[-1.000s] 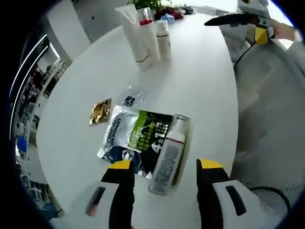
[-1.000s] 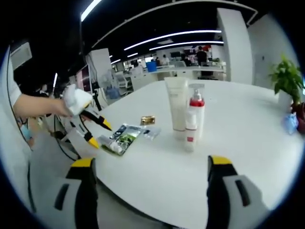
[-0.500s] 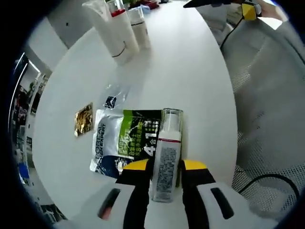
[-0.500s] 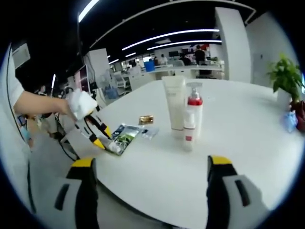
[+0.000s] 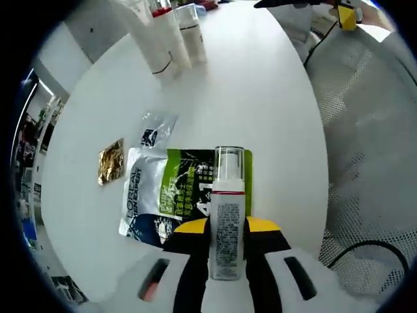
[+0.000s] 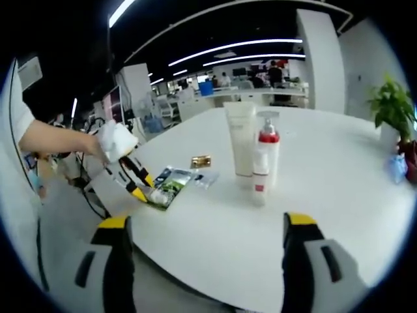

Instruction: Arrange the skincare products in the storage area until every visible bottle or jar stands upright without overlapping.

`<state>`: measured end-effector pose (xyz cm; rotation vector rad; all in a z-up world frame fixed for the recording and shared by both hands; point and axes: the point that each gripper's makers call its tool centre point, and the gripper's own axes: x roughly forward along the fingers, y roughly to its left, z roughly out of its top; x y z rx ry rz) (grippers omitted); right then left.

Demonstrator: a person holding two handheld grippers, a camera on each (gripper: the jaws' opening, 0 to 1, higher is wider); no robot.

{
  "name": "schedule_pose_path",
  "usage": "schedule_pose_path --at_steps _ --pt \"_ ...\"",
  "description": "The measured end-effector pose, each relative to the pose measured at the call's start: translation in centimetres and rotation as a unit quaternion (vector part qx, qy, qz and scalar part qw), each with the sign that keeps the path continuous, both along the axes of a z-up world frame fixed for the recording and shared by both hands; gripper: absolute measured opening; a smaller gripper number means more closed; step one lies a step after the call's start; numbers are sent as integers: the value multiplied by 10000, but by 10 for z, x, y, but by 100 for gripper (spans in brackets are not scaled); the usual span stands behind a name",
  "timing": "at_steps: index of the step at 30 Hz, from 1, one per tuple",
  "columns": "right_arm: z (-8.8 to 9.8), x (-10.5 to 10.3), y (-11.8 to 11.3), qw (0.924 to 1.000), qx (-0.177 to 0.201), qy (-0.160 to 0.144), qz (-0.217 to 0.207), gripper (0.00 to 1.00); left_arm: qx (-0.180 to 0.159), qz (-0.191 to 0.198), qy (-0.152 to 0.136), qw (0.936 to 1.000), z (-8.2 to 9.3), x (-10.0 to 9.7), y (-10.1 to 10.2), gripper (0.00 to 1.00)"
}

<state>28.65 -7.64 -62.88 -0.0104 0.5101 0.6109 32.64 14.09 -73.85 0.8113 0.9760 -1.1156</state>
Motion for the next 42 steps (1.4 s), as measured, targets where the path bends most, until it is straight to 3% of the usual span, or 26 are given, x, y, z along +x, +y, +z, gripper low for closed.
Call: schedule_pose_path --at_steps 9,12,14,17,20,22,28,33,34,36,37,39,42 --pt "0 -2 1 10000 -14 2 42 95 -620 660 96 9958 13 -1 -3 16" --pt "0 -2 2 10000 -30 11 82 94 -950 996 159 9904 20 -2 -7 16" --pt "0 -3 3 9999 -25 1 102 92 -1310 1291 285 9825 29 -7 -12 16" --pt "1 -4 5 9999 -7 -6 134 90 -1897 1698 436 9661 41 -12 -18 16" --pt "1 -5 6 9999 -10 -12 171 90 -2163 1879 454 9570 51 -18 -21 16" --pt "2 -5 7 9998 -3 -21 194 89 -2459 2027 490 9466 60 -22 -27 16" --pt "5 -6 9 9997 57 -34 248 85 -3375 2473 647 9060 87 -34 -45 16" --pt "8 -8 12 9994 75 -52 336 80 -3935 2715 772 8749 104 -43 -56 16" --pt "11 -8 13 9993 126 -68 334 79 -4066 2771 802 8669 108 -45 -58 16" --pt "16 -8 15 9991 256 -77 335 77 -4211 2801 818 8588 113 -48 -60 16" --pt "19 -8 16 9989 324 -80 324 76 -4329 2837 849 8514 117 -50 -62 16" --pt "32 -7 25 9969 705 -97 325 75 -4469 2867 860 8431 123 -53 -64 16" --pt "46 -8 41 9942 947 -150 488 73 -4659 2853 866 8331 132 -59 -68 16"
